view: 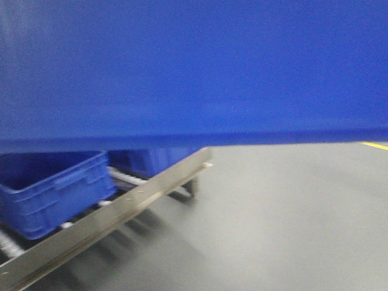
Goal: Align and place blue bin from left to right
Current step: 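Turn the base toward another bin rack and approach its shelf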
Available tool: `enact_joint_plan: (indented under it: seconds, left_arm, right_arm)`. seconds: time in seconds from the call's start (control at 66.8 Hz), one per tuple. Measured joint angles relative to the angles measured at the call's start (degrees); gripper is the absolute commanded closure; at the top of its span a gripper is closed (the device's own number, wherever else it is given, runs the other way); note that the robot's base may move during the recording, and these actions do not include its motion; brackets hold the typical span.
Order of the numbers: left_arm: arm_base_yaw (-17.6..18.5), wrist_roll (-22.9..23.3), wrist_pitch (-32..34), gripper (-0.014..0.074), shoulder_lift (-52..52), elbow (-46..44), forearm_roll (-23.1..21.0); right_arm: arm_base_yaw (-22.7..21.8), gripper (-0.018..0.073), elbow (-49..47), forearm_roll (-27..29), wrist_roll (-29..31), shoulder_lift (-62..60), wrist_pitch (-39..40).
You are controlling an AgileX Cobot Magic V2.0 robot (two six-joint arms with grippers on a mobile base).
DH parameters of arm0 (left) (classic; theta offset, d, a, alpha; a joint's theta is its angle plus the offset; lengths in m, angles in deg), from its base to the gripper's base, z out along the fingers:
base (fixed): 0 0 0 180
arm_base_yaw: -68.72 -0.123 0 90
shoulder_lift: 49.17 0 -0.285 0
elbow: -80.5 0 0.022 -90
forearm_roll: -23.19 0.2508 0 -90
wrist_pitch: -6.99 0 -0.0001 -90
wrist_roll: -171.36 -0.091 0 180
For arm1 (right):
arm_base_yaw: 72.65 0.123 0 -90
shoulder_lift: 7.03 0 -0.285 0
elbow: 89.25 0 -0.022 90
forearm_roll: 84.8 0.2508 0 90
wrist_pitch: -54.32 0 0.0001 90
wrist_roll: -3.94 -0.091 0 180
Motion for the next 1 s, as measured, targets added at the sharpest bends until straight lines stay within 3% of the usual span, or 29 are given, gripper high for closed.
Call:
enact_joint_plan:
  seconds: [1.003]
  left_arm:
    - [0.00,0.00,-0.14,0.0707,0.00,0.00,0.00]
  right_arm:
    - [0.00,0.0629,0.12,0.00,0.00,0.00,0.12]
